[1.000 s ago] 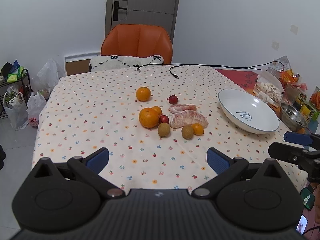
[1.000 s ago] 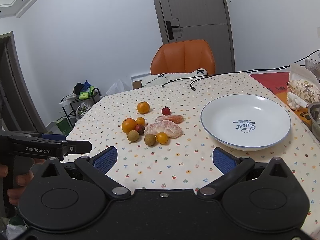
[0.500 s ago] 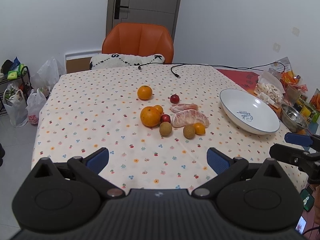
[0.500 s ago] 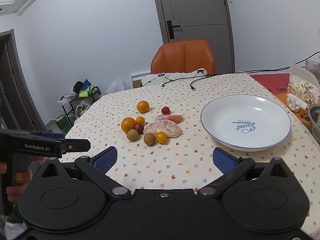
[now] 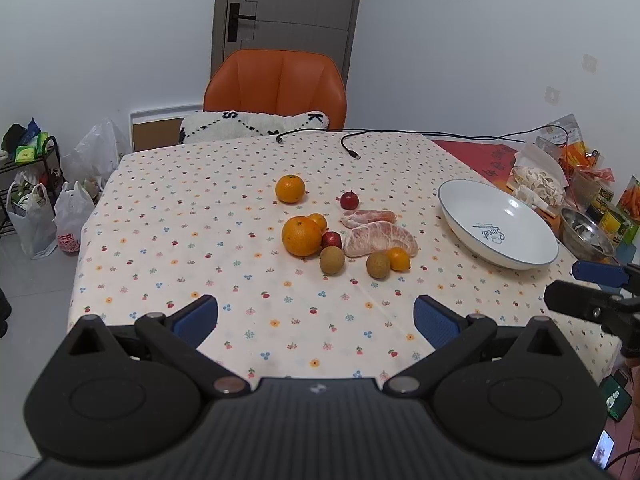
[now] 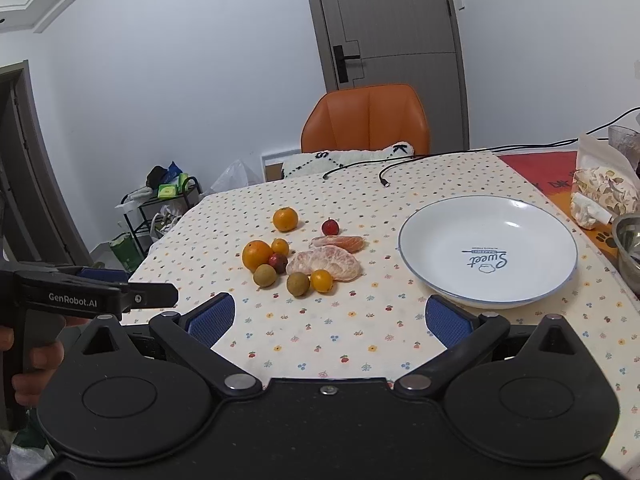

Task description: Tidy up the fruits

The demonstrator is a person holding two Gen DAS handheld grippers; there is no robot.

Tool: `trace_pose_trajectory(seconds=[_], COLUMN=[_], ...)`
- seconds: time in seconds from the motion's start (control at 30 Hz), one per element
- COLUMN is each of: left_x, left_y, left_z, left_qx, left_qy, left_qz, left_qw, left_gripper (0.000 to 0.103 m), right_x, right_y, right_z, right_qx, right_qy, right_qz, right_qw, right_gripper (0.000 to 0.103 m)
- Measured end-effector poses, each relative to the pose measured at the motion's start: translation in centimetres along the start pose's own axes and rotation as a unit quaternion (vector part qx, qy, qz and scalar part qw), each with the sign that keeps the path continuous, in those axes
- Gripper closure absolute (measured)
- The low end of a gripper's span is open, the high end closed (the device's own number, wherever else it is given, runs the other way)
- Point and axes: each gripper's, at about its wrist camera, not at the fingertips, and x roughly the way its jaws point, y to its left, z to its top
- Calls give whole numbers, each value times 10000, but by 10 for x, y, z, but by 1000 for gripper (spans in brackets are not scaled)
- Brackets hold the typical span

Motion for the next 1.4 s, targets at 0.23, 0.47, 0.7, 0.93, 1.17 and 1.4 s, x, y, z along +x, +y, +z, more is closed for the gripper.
trace_pose_trajectory(seconds=[0.23, 0.47, 0.7, 0.93, 1.17, 1.4], left_x=[2, 3, 6, 7, 13, 24], left_y=[-4, -6, -6, -7, -3, 0], left_z=[1, 1, 0, -1, 0, 1], left_qx=[37, 67, 109, 121, 90, 79], left_qy=[4, 8, 55, 66, 149, 195], left_qz=[-25, -24, -6, 5, 24, 96], left_qw=[10000, 10000, 9999, 9999, 9998, 9997], left_gripper=[0, 0, 0, 0, 0, 0], right_x=[-1, -1, -2, 1, 3, 16], right_y=[-3, -5, -7, -6, -6, -7], right_z=[0, 2, 2, 1, 1, 0], right_qx=[30, 81, 96, 95, 59, -20], right_qy=[8, 6, -4, 34, 28, 47], right_qz=[-27, -107, -113, -95, -56, -71], right_qw=[10000, 9999, 9999, 9999, 10000, 10000], right_gripper=[0, 0, 0, 0, 0, 0])
